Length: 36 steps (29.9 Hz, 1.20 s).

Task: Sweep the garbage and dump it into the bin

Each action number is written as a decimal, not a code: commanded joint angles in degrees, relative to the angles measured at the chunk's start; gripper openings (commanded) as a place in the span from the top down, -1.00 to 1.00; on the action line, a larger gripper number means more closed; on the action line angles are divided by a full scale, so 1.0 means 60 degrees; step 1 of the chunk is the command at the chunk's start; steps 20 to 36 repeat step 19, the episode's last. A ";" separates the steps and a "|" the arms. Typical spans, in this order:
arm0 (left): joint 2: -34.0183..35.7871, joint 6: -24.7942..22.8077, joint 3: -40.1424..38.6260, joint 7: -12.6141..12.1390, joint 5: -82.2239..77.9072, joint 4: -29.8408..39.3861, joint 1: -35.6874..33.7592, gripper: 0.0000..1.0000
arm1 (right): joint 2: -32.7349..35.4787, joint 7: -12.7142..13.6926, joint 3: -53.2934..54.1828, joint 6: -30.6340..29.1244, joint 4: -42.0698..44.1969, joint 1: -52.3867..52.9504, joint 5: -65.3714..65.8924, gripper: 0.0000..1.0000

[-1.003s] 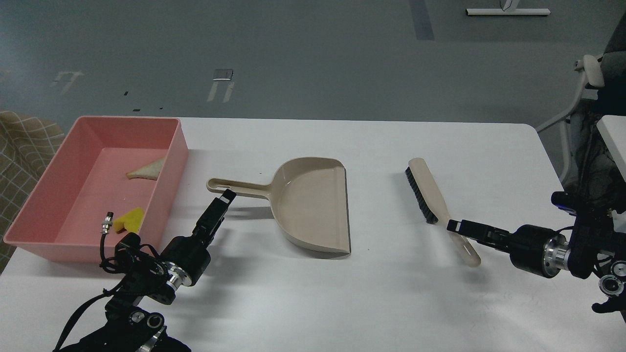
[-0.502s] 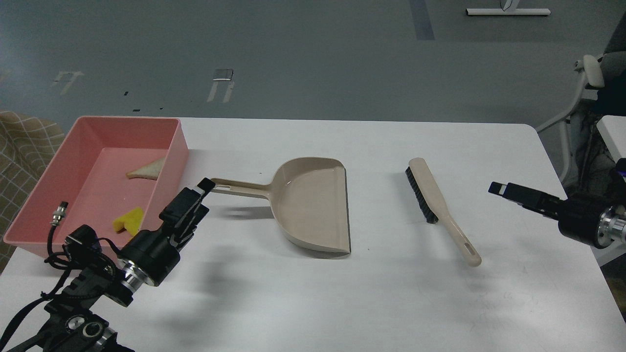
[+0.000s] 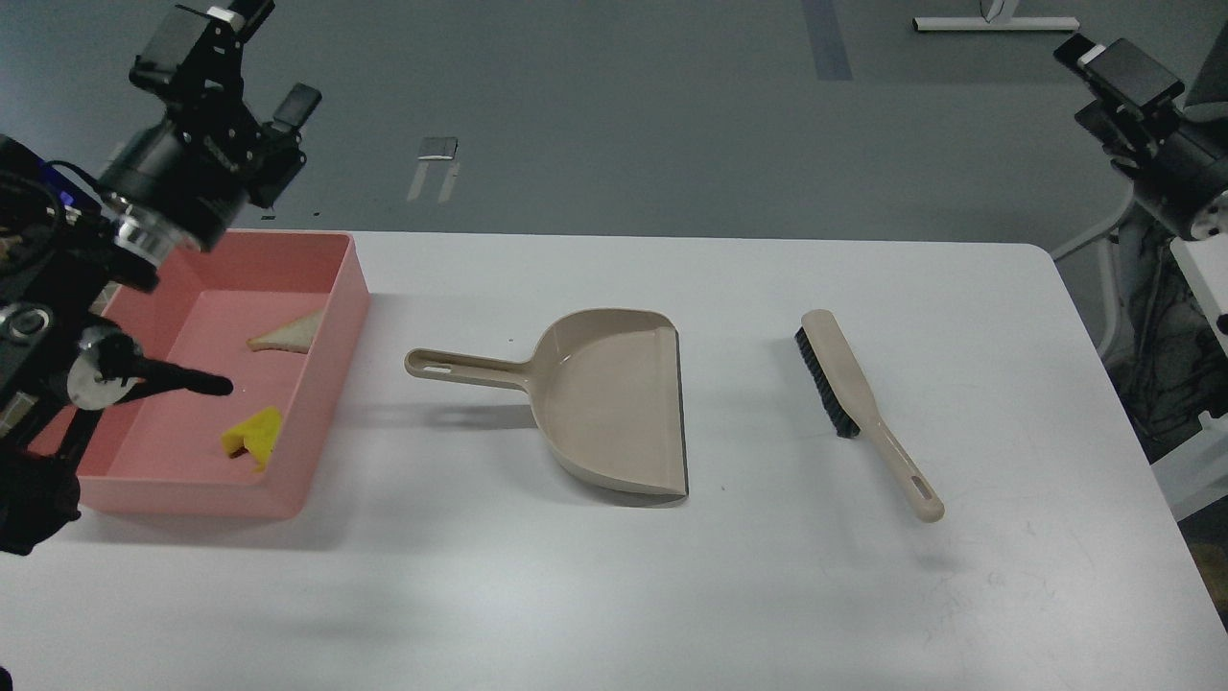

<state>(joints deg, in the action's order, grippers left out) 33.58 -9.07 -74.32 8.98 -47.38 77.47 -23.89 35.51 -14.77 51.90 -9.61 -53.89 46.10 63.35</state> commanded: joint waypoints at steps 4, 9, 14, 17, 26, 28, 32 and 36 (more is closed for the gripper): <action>-0.1345 -0.0479 0.0652 0.0027 0.0030 -0.3850 -0.2314 -0.97 | -0.2267 -0.1025 0.1059 -0.0038 0.2240 0.0944 -0.0945 -0.95; -0.2590 -0.1577 0.0801 0.0144 0.0583 -0.6489 -0.3690 -0.97 | -0.3294 -0.1068 0.1384 -0.0024 0.2887 0.1252 -0.2178 -0.95; -0.3396 -0.1843 0.0917 0.0144 0.2341 -0.7154 -0.3928 -0.97 | -0.3779 -0.1069 0.1399 0.0079 0.2902 0.1223 -0.2765 -0.95; -0.3866 -0.1974 0.1049 0.0144 0.2826 -0.7154 -0.3899 -0.97 | -0.3911 -0.1069 0.1414 0.0079 0.2873 0.1179 -0.3335 -0.95; -0.4028 -0.2048 0.1050 0.0144 0.2872 -0.7154 -0.3899 -0.97 | -0.3955 -0.1069 0.1414 0.0079 0.2873 0.1179 -0.3469 -0.95; -0.4028 -0.2048 0.1050 0.0144 0.2872 -0.7154 -0.3899 -0.97 | -0.3955 -0.1069 0.1414 0.0079 0.2873 0.1179 -0.3469 -0.95; -0.4028 -0.2048 0.1050 0.0144 0.2872 -0.7154 -0.3899 -0.97 | -0.3955 -0.1069 0.1414 0.0079 0.2873 0.1179 -0.3469 -0.95; -0.4028 -0.2048 0.1050 0.0144 0.2872 -0.7154 -0.3899 -0.97 | -0.3955 -0.1069 0.1414 0.0079 0.2873 0.1179 -0.3469 -0.95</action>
